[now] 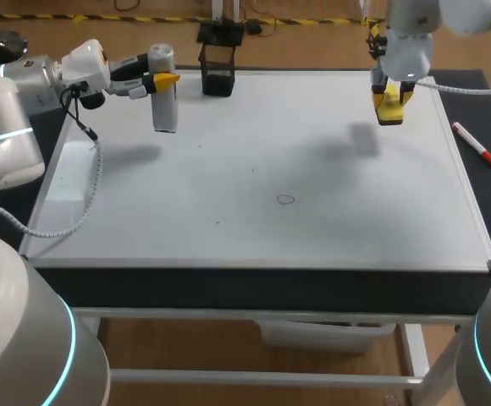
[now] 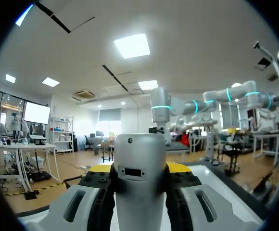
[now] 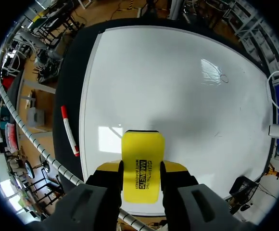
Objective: Pick up the inspection probe, press it on each red-marked spot on the whiteboard one by one, put down the probe, pick up the eraser, and wipe off all the red marks.
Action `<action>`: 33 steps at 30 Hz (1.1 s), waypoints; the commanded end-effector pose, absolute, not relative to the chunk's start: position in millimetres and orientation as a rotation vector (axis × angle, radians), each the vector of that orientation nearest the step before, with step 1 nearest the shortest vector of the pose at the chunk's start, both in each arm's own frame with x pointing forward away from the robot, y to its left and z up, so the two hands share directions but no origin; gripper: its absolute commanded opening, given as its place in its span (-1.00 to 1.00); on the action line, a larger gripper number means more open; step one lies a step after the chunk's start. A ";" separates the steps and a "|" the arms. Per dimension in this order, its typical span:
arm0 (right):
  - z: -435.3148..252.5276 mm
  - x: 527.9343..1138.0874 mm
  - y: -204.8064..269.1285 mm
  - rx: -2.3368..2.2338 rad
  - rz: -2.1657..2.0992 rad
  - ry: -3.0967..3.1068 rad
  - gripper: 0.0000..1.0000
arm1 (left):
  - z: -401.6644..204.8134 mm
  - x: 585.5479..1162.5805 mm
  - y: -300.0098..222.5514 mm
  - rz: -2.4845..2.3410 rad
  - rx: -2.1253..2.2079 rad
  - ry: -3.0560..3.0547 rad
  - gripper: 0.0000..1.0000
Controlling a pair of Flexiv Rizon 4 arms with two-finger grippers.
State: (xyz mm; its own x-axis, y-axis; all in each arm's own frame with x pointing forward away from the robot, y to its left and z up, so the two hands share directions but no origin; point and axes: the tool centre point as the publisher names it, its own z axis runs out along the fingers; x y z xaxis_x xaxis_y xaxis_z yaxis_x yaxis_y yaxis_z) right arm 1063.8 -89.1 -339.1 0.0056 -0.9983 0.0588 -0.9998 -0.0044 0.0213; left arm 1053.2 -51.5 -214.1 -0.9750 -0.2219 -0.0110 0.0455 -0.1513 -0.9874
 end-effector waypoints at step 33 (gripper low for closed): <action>-335.7 1062.4 -91.7 2.192 0.042 -2.172 -1.00 | -211.6 1032.8 -60.9 -2.243 -0.175 1.904 -1.00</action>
State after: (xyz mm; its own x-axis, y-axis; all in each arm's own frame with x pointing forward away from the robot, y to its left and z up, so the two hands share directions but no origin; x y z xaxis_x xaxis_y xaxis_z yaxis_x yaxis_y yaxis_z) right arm 1062.2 -90.5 -337.4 0.0067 -0.9984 0.0569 -0.9998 -0.0056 0.0198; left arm 1039.8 -61.0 -214.0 -0.9774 -0.2086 -0.0339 0.0674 -0.1554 -0.9855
